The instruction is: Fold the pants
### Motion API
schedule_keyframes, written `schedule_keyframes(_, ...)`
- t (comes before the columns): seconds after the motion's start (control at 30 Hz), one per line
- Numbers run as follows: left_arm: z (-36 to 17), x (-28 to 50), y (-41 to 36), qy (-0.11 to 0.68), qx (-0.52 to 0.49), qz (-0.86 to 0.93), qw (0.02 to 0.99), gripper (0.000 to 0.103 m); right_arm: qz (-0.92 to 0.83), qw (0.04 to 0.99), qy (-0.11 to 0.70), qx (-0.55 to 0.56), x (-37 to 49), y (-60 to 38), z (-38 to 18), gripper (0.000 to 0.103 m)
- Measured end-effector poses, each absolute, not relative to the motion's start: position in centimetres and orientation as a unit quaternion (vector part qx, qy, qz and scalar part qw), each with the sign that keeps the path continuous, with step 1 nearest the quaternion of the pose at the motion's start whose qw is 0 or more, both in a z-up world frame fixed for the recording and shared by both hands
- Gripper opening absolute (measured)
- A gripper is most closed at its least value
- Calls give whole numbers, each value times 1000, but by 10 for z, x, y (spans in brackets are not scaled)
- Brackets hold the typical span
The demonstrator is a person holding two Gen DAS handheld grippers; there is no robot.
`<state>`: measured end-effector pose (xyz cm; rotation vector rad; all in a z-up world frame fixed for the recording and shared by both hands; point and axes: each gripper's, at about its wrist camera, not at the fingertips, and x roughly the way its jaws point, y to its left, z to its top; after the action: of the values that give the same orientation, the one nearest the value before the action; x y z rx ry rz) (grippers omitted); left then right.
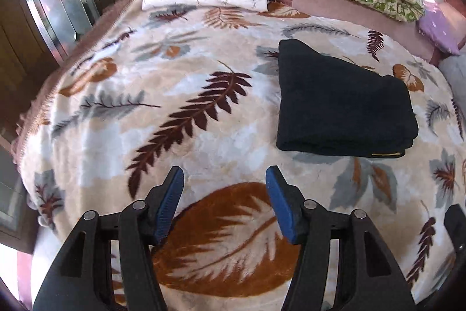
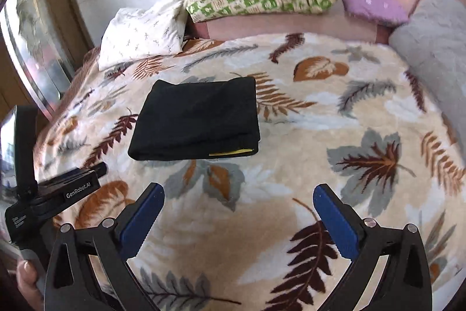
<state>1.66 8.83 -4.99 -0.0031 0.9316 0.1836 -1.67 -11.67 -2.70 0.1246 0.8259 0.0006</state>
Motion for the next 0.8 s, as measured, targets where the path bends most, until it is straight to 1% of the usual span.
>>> schedule_keyframes(0.2, -44, 3, 92, 436, -22, 109, 893, 58, -17, 927, 372, 31, -34, -109, -16, 103)
schedule_keyframes(0.37, -44, -3, 84, 436, -12, 105, 894, 58, -29, 932, 361, 19, -40, -110, -11, 103)
schedule_keyframes(0.8, -29, -17, 60, 404, 10, 49, 914, 58, -36, 929, 365, 42, -44, -127, -17, 103)
